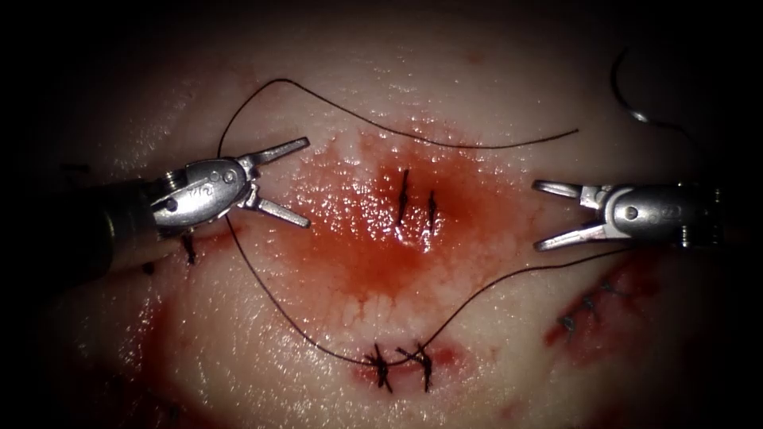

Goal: Wound Closure

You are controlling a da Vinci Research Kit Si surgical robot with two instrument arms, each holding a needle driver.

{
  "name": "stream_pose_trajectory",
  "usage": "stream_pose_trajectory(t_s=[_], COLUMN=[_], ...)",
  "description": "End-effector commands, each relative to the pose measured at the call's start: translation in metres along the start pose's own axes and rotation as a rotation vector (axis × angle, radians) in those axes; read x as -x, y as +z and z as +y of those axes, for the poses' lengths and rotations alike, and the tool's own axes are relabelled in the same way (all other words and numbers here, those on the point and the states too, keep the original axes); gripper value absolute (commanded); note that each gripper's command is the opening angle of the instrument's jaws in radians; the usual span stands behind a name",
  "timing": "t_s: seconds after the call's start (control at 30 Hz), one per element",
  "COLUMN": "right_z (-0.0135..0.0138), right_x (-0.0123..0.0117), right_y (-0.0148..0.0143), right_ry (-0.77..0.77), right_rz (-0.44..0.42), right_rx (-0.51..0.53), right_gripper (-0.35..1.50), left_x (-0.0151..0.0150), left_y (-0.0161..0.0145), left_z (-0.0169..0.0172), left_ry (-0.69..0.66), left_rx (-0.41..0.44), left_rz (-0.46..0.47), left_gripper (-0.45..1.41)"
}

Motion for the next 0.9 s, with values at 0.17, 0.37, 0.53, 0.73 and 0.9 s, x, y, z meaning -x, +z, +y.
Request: stream_pose_trajectory(t_s=[0.17, 0.37, 0.53, 0.73, 0.9], right_z=[-0.0002, 0.0, 0.0, 0.0, -0.0001], right_x=[0.0004, 0.0004, 0.0003, 0.0003, 0.0003], right_y=[0.0008, 0.0007, 0.0008, 0.0008, 0.0009], right_ry=[0.001, 0.003, 0.003, 0.004, 0.003], right_rz=[-0.006, -0.01, -0.01, -0.011, -0.011], right_rx=[0.007, 0.007, 0.008, 0.009, 0.01], right_gripper=[1.15, 1.15, 1.15, 1.15, 1.15], left_x=[0.0011, 0.0011, 0.0011, 0.0012, 0.0011], left_y=[0.0002, 0.0, 0.0004, 0.0004, 0.0007], left_z=[-0.0005, -0.0005, -0.0005, -0.0004, -0.0004], left_ry=[-0.005, -0.005, -0.005, -0.004, -0.004], left_rx=[0.005, 0.007, 0.004, 0.003, 0.0], left_rz=[0.002, 0.003, 0.002, 0.001, 0.0], left_gripper=[0.9, 0.9, 0.9, 0.9, 0.9])
